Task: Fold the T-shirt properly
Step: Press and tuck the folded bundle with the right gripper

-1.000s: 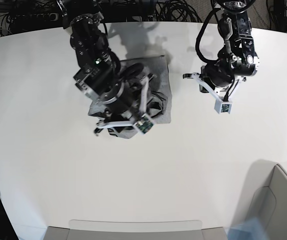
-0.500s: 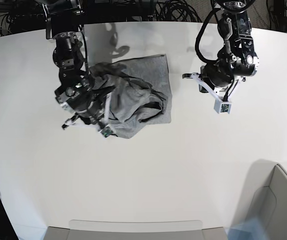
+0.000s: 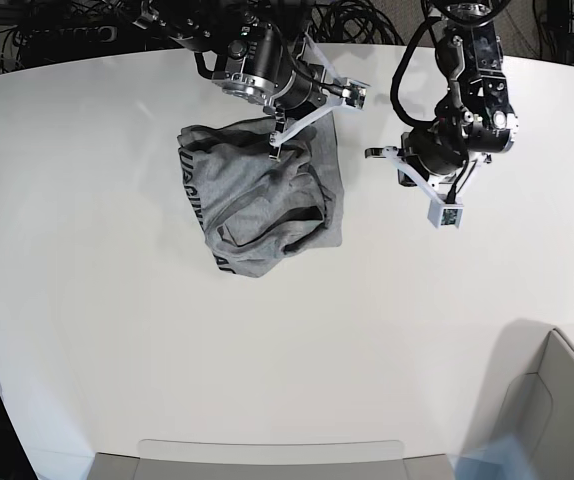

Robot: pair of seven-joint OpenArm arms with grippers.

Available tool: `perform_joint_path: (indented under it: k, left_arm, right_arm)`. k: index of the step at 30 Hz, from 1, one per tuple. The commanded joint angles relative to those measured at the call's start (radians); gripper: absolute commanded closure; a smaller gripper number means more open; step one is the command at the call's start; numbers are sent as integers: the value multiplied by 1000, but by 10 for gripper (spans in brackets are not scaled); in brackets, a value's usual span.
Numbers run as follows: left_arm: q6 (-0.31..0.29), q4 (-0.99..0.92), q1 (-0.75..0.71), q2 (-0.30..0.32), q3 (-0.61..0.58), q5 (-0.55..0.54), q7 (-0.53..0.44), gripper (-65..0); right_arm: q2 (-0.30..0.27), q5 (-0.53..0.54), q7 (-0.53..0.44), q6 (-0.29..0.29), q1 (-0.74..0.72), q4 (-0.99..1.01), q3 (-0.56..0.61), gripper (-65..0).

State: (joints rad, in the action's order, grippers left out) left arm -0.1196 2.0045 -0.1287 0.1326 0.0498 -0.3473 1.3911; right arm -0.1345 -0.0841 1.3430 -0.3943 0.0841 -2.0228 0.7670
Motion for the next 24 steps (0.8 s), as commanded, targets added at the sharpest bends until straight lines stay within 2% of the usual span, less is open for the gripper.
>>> perform_joint_path:
  k: [1,4,8,10,15,21,24]
  left_arm:
    - [4,14,10,5,3,-6,5,0]
    - [4,14,10,5,3,-6,5,0]
    - [4,14,10,5,3,-6,5,0]
    - [4,6,10,5,3,-6,5,0]
    - [4,-9,11,5,-1,-6,5,0]
    - [4,-11,11,2,-3,-6,5,0]
    - [4,-11,11,2,2,-6,5,0]
  right_arm:
    - [8,-13,-10,7,-16,-36,-16,0]
    - [28,-13,-59,11,-30,-43,-116,0]
    - [85,-13,-102,11,-31,-42,-361,0]
    - [86,-13,-102,7,-54,-40,-441,0]
    - [57,-13,-106,10,-108,1,-462,0]
    - [77,-13,-109,11,-143,75,-462,0]
    - [101,-13,-124,11,-169,184,-456,0]
